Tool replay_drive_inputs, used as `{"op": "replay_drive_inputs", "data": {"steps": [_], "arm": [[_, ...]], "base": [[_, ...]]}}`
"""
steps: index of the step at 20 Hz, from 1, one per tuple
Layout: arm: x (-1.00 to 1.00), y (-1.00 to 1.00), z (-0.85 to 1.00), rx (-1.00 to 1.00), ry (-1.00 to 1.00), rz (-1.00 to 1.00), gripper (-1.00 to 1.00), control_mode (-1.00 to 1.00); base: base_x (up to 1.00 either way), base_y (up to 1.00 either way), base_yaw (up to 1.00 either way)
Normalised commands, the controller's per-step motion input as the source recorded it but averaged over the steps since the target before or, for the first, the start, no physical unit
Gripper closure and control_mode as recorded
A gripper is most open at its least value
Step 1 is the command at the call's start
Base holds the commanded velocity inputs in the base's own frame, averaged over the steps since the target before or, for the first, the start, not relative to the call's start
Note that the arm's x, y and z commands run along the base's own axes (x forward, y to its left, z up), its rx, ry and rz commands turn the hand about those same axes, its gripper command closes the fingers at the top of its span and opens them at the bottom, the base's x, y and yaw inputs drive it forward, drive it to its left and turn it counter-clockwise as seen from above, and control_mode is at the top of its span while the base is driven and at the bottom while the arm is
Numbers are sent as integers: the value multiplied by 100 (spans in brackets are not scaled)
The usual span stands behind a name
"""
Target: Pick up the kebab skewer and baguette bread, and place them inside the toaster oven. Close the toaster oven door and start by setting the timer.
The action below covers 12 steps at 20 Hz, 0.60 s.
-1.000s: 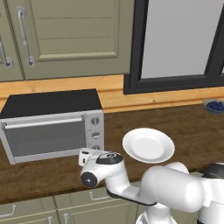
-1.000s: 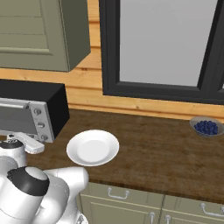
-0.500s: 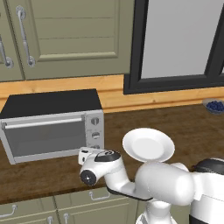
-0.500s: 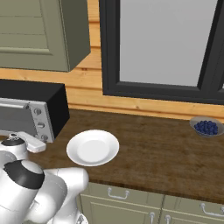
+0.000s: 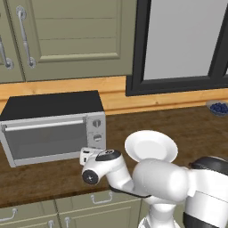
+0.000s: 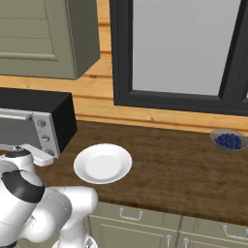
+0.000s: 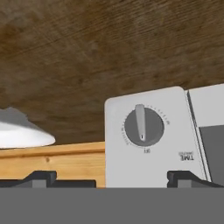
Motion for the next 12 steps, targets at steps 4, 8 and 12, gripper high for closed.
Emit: {"op": "replay_drive_inputs", "data": {"steps": [4,8,12], "arm": [[0,0,-16,0,0,1,-100,-100],[7,0,-12,0,0,3,-100,-100],[14,1,-7,0,0,5,-100,-100]], "base": [[0,0,0],[0,0,0],[0,0,0]]}}
